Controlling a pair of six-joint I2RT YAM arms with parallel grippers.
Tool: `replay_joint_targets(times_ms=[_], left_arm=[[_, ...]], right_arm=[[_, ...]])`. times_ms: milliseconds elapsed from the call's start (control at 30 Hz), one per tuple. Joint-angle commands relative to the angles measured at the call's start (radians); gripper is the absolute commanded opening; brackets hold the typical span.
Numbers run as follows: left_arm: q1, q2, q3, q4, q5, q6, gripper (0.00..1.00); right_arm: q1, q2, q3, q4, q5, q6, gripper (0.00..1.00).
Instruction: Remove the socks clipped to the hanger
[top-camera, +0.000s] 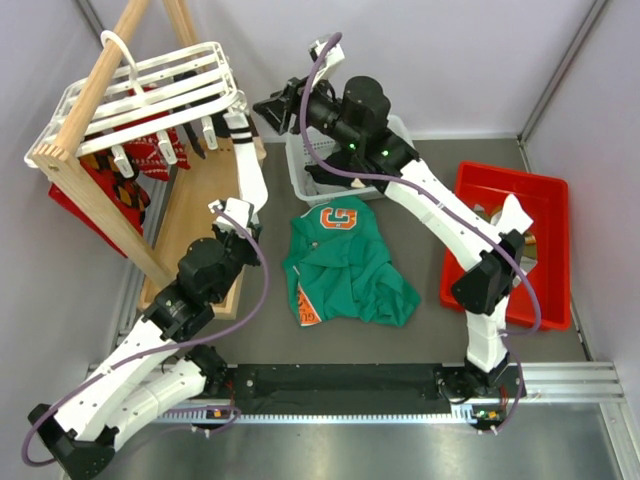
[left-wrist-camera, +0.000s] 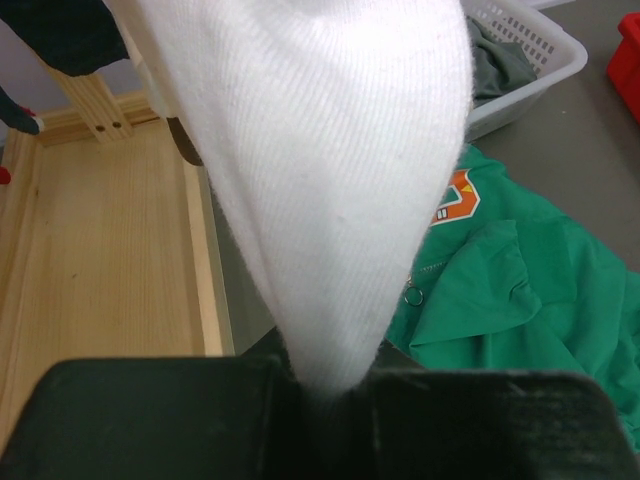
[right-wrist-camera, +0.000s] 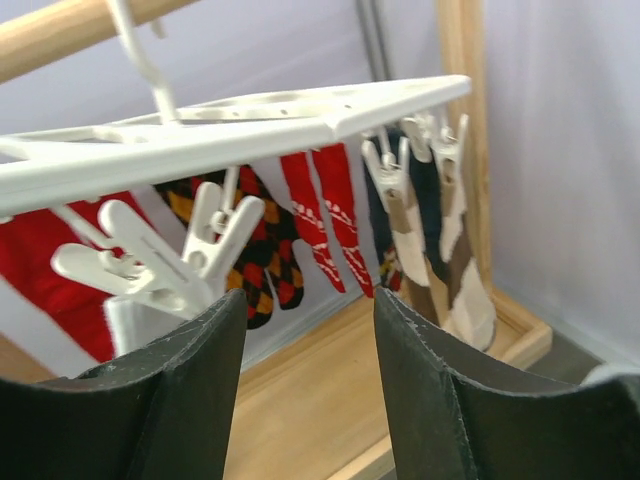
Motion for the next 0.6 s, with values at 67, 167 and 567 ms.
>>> replay_joint_targets(times_ms=[67, 167, 567], left_arm=[[-0.002, 0.005, -0.011, 0.04, 0.002, 0.002, 0.0], [-0.002, 0.011, -0.011, 0.046, 0.008, 0.003, 0.0], [-0.002, 0.022, -0.015, 0.046, 0.013, 0.002, 0.0]], right_arm=[[0.027, -0.012, 0.046, 0.106, -0.121, -0.04, 0.55], [0.041, -0.018, 0.041, 0.112, -0.118, -0.045, 0.57], [0.082, 0.016, 0.101, 0.122, -0.083, -0.06, 0.61]])
